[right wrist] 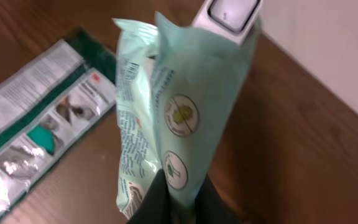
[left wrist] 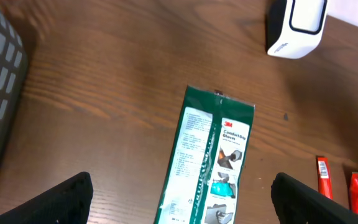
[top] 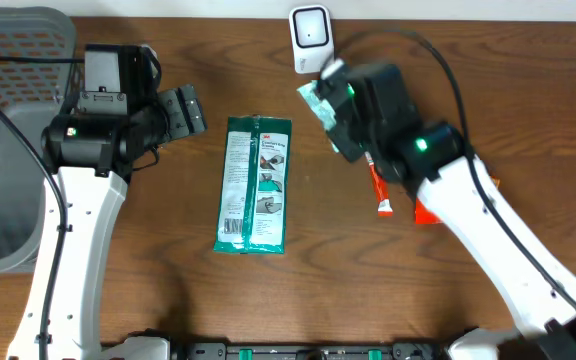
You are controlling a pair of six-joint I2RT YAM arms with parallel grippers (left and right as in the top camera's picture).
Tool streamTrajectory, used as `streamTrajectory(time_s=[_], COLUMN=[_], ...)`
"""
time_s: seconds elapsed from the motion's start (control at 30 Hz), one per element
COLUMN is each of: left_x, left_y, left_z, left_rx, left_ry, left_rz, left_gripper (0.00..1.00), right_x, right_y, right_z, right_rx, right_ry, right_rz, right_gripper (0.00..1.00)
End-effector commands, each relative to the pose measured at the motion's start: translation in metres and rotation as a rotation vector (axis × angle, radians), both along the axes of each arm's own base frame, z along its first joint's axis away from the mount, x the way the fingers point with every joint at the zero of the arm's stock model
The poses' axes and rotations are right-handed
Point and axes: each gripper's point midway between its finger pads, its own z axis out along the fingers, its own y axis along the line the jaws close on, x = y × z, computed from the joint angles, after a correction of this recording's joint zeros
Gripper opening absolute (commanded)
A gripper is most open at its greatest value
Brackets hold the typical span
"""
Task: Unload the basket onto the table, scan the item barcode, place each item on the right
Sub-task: 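Lift the wipes pack with the right gripper toward the scanner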
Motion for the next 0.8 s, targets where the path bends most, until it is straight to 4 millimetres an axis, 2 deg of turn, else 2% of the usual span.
streamTrajectory(time_s=[0.0,0.1,0.2,0.3,0.5,0.63,0.77], left_x=[0.000,0.000,0.000,0.000,0.000,0.000,0.000], left_y=[0.003,0.003,0.003,0.003,0.003,0.003,0.003], left_z=[0.000,0.000,0.000,0.000,0.000,0.000,0.000], left_rx=[0.013,0.013,0.013,0.013,0.013,0.013,0.013], left_ry=[0.000,0.000,0.000,0.000,0.000,0.000,0.000], left_rz=[0.002,0.002,0.002,0.002,0.002,0.002,0.002], left_gripper=[0.92,0.92,0.92,0.92,0.92,0.92,0.93], right_x=[0.029,0.045,0.065,0.089,0.145,0.185,0.210], right_y=[0.009,0.017,0.022,0.027,0.037,0.040,0.056], right_z=[0.053,0.071,0.074,0.067,0.034,0.027,0.018], right_rx=[-0.039,-0.091,-0.153,-0.243,-0.404,-0.496,-0.564], right_ry=[-0.092,-0.103,-0.126,-0.185,-0.297,-0.425,-0.539], right_rz=[0.016,0.056,0.070,0.105,0.098,0.045,0.053], right_gripper=[0.01,0.01,0.01,0.01,0.01,0.01,0.01])
